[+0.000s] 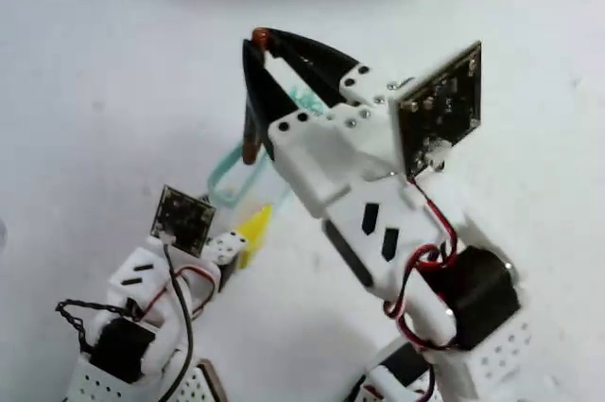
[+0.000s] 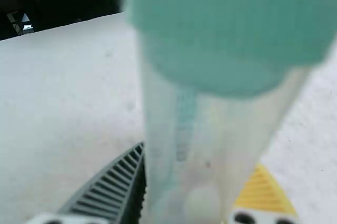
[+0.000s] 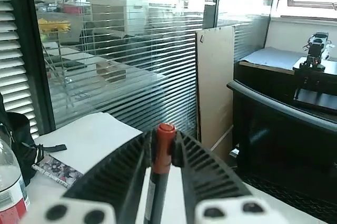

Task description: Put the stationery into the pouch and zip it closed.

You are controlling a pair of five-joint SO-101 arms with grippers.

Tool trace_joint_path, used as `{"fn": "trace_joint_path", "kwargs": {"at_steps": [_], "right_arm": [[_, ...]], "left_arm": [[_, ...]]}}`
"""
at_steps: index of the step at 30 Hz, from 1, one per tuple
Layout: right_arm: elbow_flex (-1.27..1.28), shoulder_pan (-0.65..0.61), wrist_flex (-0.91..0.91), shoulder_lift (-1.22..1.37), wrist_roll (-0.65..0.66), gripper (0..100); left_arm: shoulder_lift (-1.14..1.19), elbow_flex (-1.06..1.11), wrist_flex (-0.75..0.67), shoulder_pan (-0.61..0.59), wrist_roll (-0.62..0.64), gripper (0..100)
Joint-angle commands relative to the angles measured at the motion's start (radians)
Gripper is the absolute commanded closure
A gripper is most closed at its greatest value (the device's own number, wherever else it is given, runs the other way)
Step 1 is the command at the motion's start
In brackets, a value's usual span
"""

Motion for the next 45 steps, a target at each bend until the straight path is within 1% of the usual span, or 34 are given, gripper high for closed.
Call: {"fn": "trace_joint_path", "kwargs": {"at_steps": [1,6,10,15,17,19,20,21,26,36,41,45], "right_arm": [[0.037,0.005,-0.073,-0.008,0.020,98.2],[0.080,0.035,-0.088,-0.008,0.021,98.2],[0.126,0.033,-0.081,-0.012,0.021,98.2],[0.135,-0.024,-0.030,-0.008,0.023,97.2],[0.133,-0.050,-0.012,-0.008,0.023,89.9],[0.130,-0.062,0.005,-0.008,0.021,79.5],[0.130,-0.064,0.007,-0.008,0.021,76.2],[0.129,-0.064,0.013,-0.008,0.021,75.8],[0.129,-0.064,0.019,-0.012,0.021,78.4],[0.130,-0.061,0.021,-0.018,0.021,78.6],[0.129,-0.061,0.058,-0.018,0.021,78.6],[0.129,-0.056,0.099,-0.018,0.021,78.6]], "left_arm": [[-0.008,-0.003,-0.006,0.008,0.014,77],[-0.008,-0.002,-0.006,0.008,0.014,77],[-0.008,-0.002,-0.006,0.008,0.014,77],[-0.008,-0.002,-0.006,0.008,0.014,77],[-0.008,-0.002,-0.006,0.008,0.014,77],[-0.008,-0.002,-0.005,0.008,0.014,77],[-0.008,-0.002,-0.005,0.008,0.014,77],[-0.008,-0.002,-0.005,0.008,0.014,77],[-0.008,-0.002,-0.005,0.008,0.014,77],[-0.008,0.000,-0.005,0.008,0.014,77],[-0.008,0.000,-0.003,0.008,0.014,78],[-0.008,0.000,-0.006,0.008,0.012,81]]}}
